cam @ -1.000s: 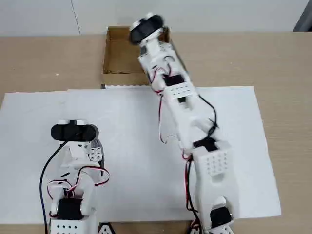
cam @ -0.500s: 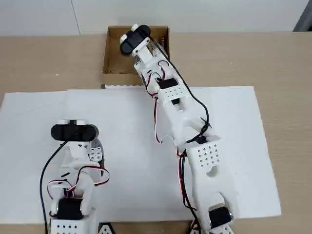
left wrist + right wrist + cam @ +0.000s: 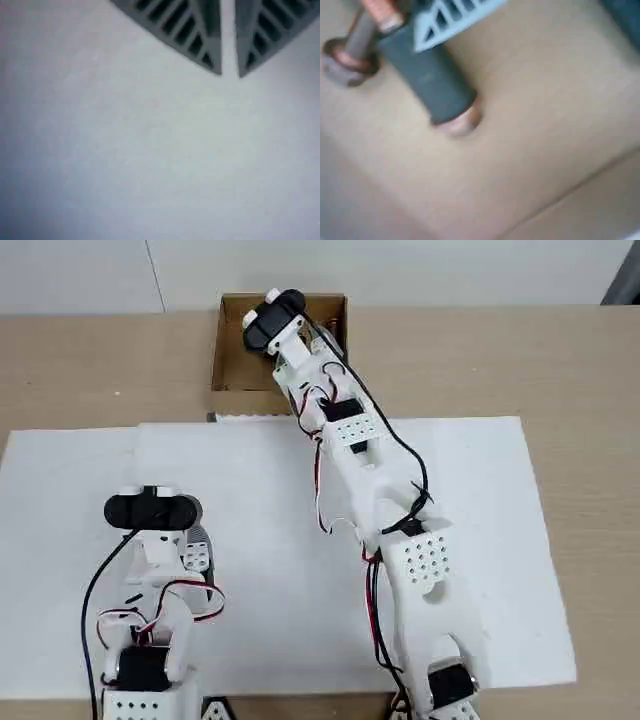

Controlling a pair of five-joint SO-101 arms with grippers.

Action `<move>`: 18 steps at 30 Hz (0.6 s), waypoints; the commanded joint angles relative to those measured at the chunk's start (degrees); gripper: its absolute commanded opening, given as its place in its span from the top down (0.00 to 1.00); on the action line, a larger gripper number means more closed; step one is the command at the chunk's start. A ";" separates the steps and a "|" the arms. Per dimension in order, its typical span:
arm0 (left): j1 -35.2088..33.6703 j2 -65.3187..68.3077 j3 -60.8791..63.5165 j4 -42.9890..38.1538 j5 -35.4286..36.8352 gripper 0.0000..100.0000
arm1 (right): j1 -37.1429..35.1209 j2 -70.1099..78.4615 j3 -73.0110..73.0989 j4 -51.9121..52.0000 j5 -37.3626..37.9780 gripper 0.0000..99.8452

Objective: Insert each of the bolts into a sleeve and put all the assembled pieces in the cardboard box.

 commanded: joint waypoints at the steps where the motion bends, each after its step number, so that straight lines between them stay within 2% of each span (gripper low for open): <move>1: -0.26 -0.70 -0.22 0.09 -0.09 0.99 | 1.27 -8.22 -3.08 3.65 0.26 0.93; 3: -0.26 -0.70 -0.22 0.09 -0.09 0.99 | 2.07 -10.42 -3.08 5.14 0.26 1.00; 8: -0.26 -0.70 -0.22 0.09 -0.09 0.99 | 3.91 -14.99 -3.08 9.63 0.00 1.00; 12: -0.26 -0.70 -0.22 0.09 -0.09 0.99 | 5.32 -20.35 -3.08 15.87 -6.15 1.00; 18: -0.26 -0.70 -0.22 0.09 -0.09 0.99 | 7.87 -29.85 -3.08 31.08 -12.40 1.00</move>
